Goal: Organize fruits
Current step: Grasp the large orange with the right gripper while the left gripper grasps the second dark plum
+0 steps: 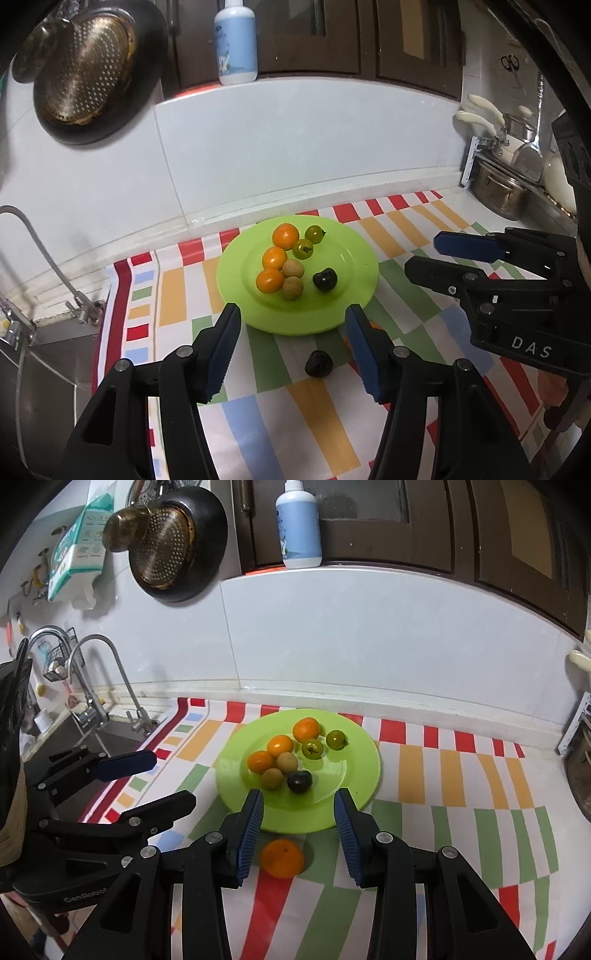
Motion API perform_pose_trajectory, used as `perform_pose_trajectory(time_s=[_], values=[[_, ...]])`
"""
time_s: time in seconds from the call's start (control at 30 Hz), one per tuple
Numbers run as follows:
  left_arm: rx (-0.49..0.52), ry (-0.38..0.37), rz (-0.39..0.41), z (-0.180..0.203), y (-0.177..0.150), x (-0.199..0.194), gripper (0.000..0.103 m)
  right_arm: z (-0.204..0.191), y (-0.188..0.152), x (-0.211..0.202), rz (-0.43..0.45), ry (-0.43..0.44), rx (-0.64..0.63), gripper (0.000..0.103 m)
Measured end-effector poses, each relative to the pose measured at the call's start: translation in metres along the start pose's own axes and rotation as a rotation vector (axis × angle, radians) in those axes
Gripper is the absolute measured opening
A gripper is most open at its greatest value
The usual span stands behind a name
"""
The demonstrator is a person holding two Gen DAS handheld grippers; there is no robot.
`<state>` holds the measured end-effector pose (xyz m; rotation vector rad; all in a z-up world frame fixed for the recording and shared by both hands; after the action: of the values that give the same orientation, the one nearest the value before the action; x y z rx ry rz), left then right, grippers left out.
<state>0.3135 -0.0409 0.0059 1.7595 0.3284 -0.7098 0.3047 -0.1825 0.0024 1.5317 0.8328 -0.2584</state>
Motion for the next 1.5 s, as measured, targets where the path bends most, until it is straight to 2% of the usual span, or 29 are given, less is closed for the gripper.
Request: perform_pose_trajectory(time_s=[0.07,0.33,0.47,0.63,0.8,1.03,1.2,1.33,1.5], values=[[0.002,0.008,0.007,0.001,-0.004,-0.006,0.060,-0.002,-0.004,-0.005,0.004,-0.011,-0.009,0.051],[-0.001,-0.002,-0.027,0.005,-0.031,-0.005,0.063,-0.010,-0.027,-0.001,-0.051,-0.010,-0.039,0.051],[0.009,-0.031,-0.070,0.009,-0.045,0.007,0.063,-0.012,-0.041,0.009,-0.096,-0.001,-0.056,0.051],[0.070,-0.054,-0.097,0.018,-0.058,0.023,0.063,-0.012,-0.056,0.029,-0.171,0.022,-0.084,0.051],[0.120,-0.054,-0.115,0.024,-0.062,0.043,0.063,-0.007,-0.064,0.053,-0.234,0.035,-0.105,0.051],[0.132,-0.077,-0.147,0.027,-0.063,0.070,0.062,0.003,-0.070,0.083,-0.293,0.044,-0.106,0.051],[0.120,-0.086,-0.146,0.026,-0.061,0.080,0.058,0.010,-0.067,0.095,-0.294,0.069,-0.087,0.051],[0.084,-0.118,-0.165,0.025,-0.059,0.088,0.051,0.016,-0.064,0.103,-0.292,0.087,-0.055,0.050],[0.056,-0.169,-0.190,0.027,-0.056,0.092,0.040,0.021,-0.062,0.109,-0.298,0.129,-0.003,0.041]])
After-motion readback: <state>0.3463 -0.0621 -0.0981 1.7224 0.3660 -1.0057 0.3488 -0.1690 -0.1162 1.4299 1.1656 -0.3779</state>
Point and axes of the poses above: each gripper's, at about its wrist camera, not at the fingertips, and x roughly the way its jaws point, z to its right, y to its top, the point moved 2 cm from there along x, roughly the way its jaws point, and after that the axes turned 10 degrees about y, right-handed, at the moved point
